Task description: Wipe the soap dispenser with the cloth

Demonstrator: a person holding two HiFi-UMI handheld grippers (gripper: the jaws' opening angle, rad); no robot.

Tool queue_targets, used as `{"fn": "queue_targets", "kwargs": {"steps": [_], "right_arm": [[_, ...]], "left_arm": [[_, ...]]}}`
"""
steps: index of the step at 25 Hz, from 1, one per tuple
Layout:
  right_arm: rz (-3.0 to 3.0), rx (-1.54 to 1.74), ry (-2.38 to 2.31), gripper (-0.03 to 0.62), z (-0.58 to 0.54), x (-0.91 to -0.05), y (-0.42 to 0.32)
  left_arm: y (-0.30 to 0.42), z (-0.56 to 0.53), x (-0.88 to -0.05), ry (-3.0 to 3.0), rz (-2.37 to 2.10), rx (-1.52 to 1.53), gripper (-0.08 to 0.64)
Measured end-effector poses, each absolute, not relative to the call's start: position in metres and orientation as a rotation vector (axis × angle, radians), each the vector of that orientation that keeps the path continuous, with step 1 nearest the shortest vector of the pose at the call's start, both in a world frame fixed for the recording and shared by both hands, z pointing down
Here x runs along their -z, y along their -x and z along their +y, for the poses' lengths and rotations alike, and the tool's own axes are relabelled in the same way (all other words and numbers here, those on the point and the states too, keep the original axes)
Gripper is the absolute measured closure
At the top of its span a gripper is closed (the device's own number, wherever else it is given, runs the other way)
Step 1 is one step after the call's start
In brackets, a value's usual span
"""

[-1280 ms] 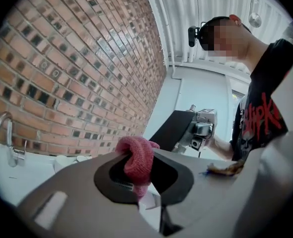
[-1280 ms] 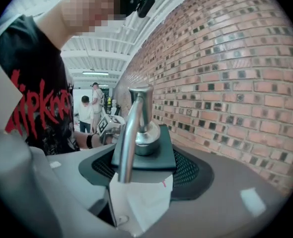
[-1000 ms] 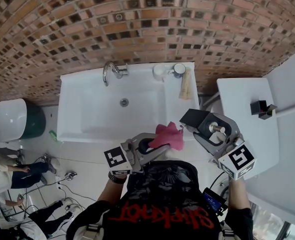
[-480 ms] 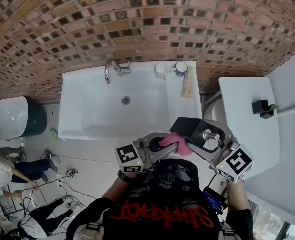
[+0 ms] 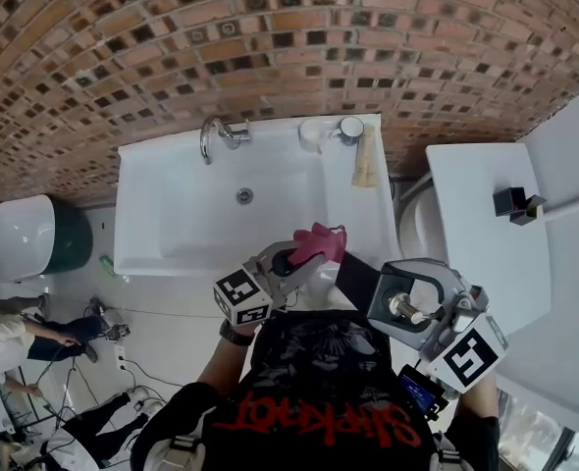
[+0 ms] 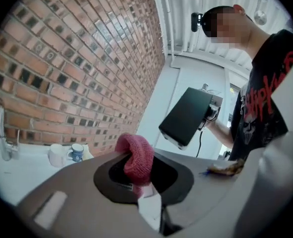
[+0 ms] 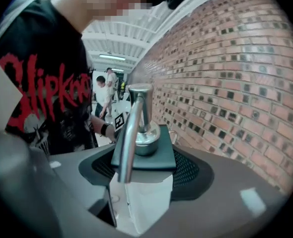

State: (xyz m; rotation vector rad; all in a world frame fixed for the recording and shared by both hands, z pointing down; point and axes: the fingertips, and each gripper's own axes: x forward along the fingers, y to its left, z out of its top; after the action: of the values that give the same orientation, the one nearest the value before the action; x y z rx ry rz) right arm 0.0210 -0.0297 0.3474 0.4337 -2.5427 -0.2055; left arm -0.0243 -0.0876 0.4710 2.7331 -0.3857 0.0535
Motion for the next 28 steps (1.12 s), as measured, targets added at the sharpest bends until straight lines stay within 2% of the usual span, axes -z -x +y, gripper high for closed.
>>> {"fn": "queue_targets", "kwargs": {"steps": [8,13,17,24,28], "right_arm": [[-2.460,0.276,-0.200,0.287,0.006,-0.386,0.003],[-2.407,0.276,-0.160,0.287,0.011,-0.405,0.003],[-2.419,0.280,-0.171,0.287,0.011,-0.404,0.003],[-2.447,0.263,-0.186,0.288,0.009,-0.392,-0.009],[-2.549,0.232,-0.253,0.288,0.001,-0.365,-0.020]], "left_arm": [[0.004,-0.047,-0.439,-3.150,0.006,-0.332,0.520],[0.002,-0.017,-0.390,-3.184,0.295,-0.151,0.520],[0.000,-0.012,-0.374,-3.201,0.332,-0.146,0.520],[-0.005,-0.030,-0.445,-3.149,0.149,-0.510,0.520],[0.001,-0.045,-0.475,-3.057,0.036,-0.484,0.520]]}}
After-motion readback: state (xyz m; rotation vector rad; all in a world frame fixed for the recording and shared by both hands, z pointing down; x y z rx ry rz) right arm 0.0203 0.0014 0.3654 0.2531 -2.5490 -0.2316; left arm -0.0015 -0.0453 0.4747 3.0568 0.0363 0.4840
